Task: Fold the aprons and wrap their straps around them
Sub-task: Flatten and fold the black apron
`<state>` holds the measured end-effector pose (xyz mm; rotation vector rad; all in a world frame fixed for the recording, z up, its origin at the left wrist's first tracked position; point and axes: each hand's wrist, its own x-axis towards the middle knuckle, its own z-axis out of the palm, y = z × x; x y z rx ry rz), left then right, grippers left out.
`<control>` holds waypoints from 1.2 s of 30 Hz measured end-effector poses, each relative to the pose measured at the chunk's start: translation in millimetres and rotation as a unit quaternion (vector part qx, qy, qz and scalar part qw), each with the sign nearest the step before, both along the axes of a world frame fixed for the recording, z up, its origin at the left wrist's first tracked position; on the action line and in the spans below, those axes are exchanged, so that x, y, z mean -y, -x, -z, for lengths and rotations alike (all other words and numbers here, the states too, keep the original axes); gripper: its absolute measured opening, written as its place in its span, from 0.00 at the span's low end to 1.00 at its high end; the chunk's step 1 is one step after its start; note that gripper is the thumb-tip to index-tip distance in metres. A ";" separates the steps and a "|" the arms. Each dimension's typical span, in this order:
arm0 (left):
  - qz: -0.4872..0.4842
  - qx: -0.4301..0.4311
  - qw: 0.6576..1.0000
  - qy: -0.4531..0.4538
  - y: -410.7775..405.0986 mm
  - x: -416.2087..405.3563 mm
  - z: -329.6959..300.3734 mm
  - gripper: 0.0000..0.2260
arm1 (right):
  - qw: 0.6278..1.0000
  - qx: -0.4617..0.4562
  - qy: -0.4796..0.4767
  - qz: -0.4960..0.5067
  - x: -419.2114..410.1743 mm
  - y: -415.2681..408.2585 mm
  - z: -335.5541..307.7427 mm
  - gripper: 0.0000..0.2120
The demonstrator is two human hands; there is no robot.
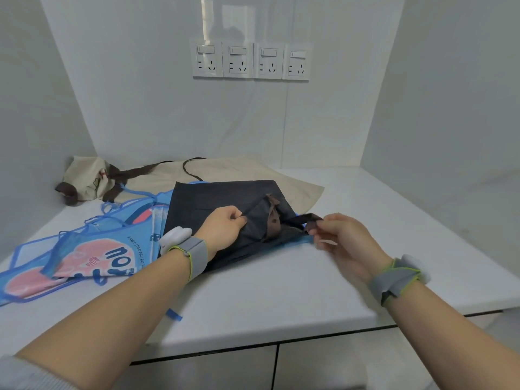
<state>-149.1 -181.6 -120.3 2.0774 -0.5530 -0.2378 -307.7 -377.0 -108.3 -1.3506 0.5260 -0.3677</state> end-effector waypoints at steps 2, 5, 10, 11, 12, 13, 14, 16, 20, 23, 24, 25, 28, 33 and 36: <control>-0.004 0.009 1.000 -0.012 -0.1 0.7 -0.5 0.09 | 0.996 -0.040 0.076 0.028 6.8 3.4 -2.5 0.03; -0.007 0.016 1.000 -0.023 0.6 0.6 -0.7 0.10 | 0.973 -0.041 0.227 0.016 2.0 10.4 -3.5 0.04; -0.010 0.016 0.999 -0.027 2.8 0.2 -2.1 0.10 | 0.811 -0.105 0.570 -0.085 -31.5 -0.7 5.3 0.07; -0.010 0.016 0.999 -0.026 3.3 0.4 -1.5 0.10 | 0.761 -0.141 0.627 -0.087 -34.9 -4.0 10.3 0.10; -0.010 0.016 0.999 -0.027 4.1 0.3 -1.3 0.10 | 0.728 -0.166 0.660 -0.084 -37.8 -6.0 15.0 0.12; -0.010 0.019 0.999 -0.029 4.8 0.0 -1.2 0.10 | 0.708 -0.175 0.680 -0.079 -38.5 -9.6 20.5 0.12; -0.010 0.023 0.999 -0.032 5.6 -0.4 -1.3 0.09 | 0.699 -0.177 0.688 -0.083 -39.6 -11.4 23.5 0.11; -0.011 0.032 0.999 -0.034 6.8 -0.5 -1.4 0.09 | 0.758 -0.157 0.623 -0.113 -40.3 -13.0 23.4 0.09; -0.006 0.044 0.998 -0.033 7.3 -1.5 1.1 0.10 | 0.985 -0.009 0.149 -0.084 -28.9 -3.5 0.1 0.07; 0.003 0.058 0.997 -0.043 8.2 -0.8 1.8 0.11 | 0.996 0.064 -0.044 -0.042 -1.5 8.1 -13.1 0.05; 0.006 0.068 0.996 -0.052 9.6 -0.6 0.7 0.11 | 0.992 0.081 -0.087 -0.037 5.9 12.4 -17.0 0.05; 0.010 0.081 0.995 -0.062 11.1 -0.2 -0.2 0.11 | 0.988 0.092 -0.116 -0.031 13.3 15.8 -19.0 0.06; 0.027 0.121 0.988 -0.096 18.4 0.0 -4.0 0.10 | 0.984 0.117 -0.133 -0.008 31.6 28.8 -24.5 0.07; 0.064 0.156 0.975 -0.147 28.3 1.8 -10.5 0.08 | 0.984 0.133 -0.111 0.045 67.2 42.6 -42.8 0.07; 0.086 0.120 0.978 -0.145 38.9 5.7 -19.1 0.10 | 0.987 0.121 -0.080 0.072 85.2 48.0 -70.2 0.08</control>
